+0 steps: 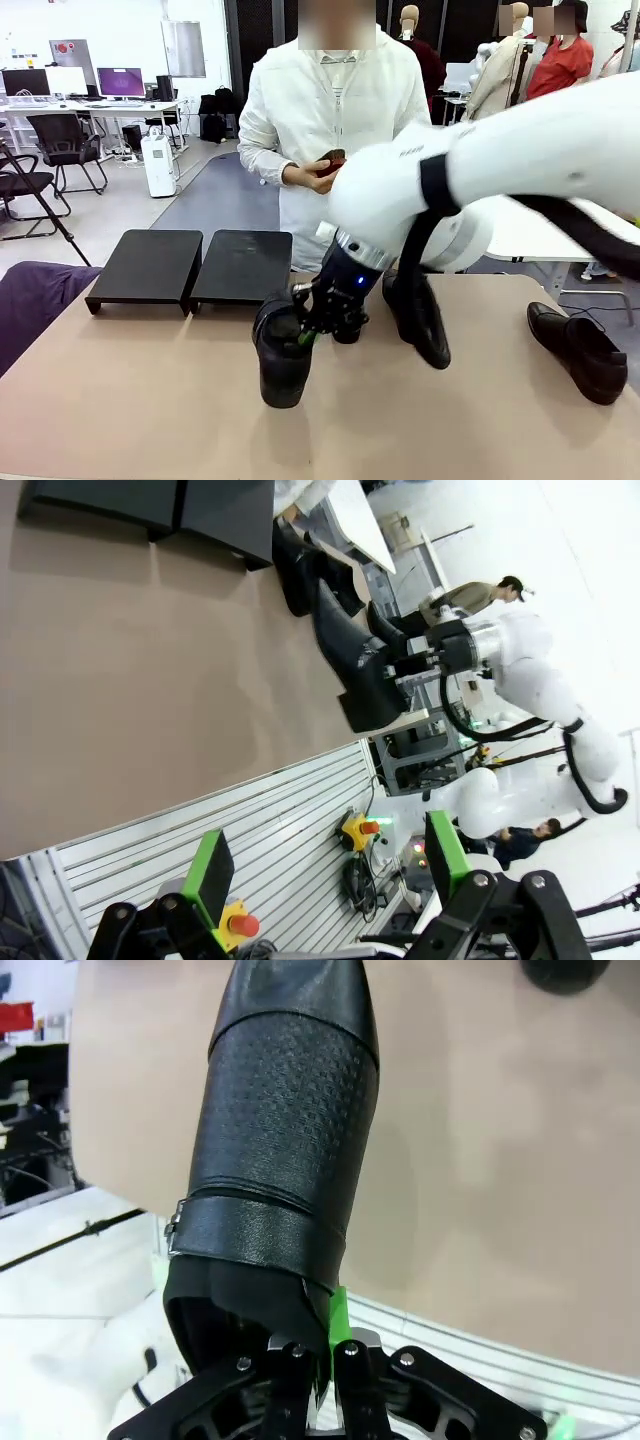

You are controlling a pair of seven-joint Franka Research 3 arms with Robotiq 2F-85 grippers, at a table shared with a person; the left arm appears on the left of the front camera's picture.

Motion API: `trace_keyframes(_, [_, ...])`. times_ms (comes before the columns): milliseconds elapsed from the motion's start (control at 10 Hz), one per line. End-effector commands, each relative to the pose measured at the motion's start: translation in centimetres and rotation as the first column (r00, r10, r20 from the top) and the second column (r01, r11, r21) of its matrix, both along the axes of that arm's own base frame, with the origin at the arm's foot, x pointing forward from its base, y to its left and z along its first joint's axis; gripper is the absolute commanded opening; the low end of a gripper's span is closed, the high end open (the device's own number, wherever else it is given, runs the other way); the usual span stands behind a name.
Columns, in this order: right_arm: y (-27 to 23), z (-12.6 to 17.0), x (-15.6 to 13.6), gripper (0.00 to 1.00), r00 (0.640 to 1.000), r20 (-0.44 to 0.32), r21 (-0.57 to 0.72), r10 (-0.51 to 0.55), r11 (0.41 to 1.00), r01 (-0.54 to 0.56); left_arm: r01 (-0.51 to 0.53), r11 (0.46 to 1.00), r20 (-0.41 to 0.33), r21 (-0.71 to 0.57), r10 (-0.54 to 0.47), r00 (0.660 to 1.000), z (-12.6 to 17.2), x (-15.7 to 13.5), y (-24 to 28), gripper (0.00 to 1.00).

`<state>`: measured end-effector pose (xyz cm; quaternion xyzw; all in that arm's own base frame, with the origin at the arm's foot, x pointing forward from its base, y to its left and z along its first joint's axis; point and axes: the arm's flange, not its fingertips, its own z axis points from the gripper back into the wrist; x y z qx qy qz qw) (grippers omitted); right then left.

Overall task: Organize the shoes by placing them on the stand.
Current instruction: Pick up one Shoe and place it in the middle of the table.

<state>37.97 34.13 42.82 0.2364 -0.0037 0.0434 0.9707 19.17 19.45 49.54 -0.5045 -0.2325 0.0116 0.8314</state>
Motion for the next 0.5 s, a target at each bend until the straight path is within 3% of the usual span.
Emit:
trace_keyframes(0, [2.3,-2.7,1.0,0.00,0.998,-0.001,0.041,-0.055,0.998,0.055,0.005,1.000,0.024,-0.009,-0.004,1.000,0.1,0.0,0.0,1.00])
trace_keyframes(100, [2.8,-4.2,1.2,0.00,0.997,0.054,0.067,-0.060,0.996,0.056,0.005,1.000,0.024,-0.009,-0.004,1.000,0.1,0.0,0.0,1.00])
trace_keyframes(400, [3.9,-7.5,0.8,0.00,0.999,-0.037,0.022,-0.031,0.999,0.032,0.005,1.000,0.024,-0.009,-0.004,1.000,0.1,0.0,0.0,1.00])
